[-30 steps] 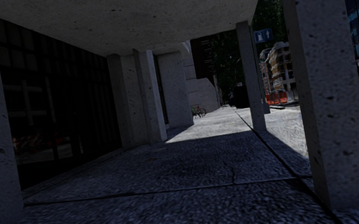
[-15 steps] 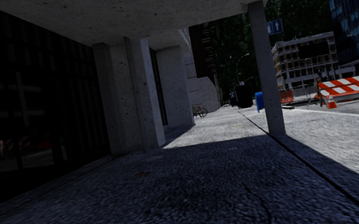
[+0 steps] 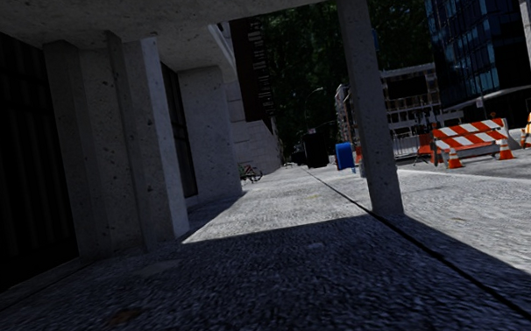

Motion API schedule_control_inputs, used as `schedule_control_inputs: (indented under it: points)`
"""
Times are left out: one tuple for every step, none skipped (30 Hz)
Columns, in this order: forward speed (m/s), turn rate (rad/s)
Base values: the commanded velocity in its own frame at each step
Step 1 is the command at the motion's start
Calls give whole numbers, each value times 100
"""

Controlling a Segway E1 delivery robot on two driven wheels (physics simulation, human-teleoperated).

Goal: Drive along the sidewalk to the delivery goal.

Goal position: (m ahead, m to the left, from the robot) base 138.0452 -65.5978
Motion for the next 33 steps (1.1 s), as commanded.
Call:
schedule_control_inputs:
  points:
    - [200,-43]
    - [200,-43]
    - [200,-43]
    - [200,-43]
    - [200,-43]
    - [200,-43]
    - [200,-43]
    - [200,-43]
    - [200,-43]
    - [200,-43]
    - [200,-43]
    - [200,-43]
    - [200,0]
    - [200,0]
    - [200,0]
    - [200,0]
    - [200,0]
    - [200,0]
    - [200,0]
    - [200,0]
    - [200,0]
    - [200,0]
    - [200,0]
    - [200,0]
    - [200,0]
    - [200,0]
    - [200,0]
    - [200,0]
    - [200,0]
    - [200,0]
    - [200,0]
    - [200,0]
    - [200,0]
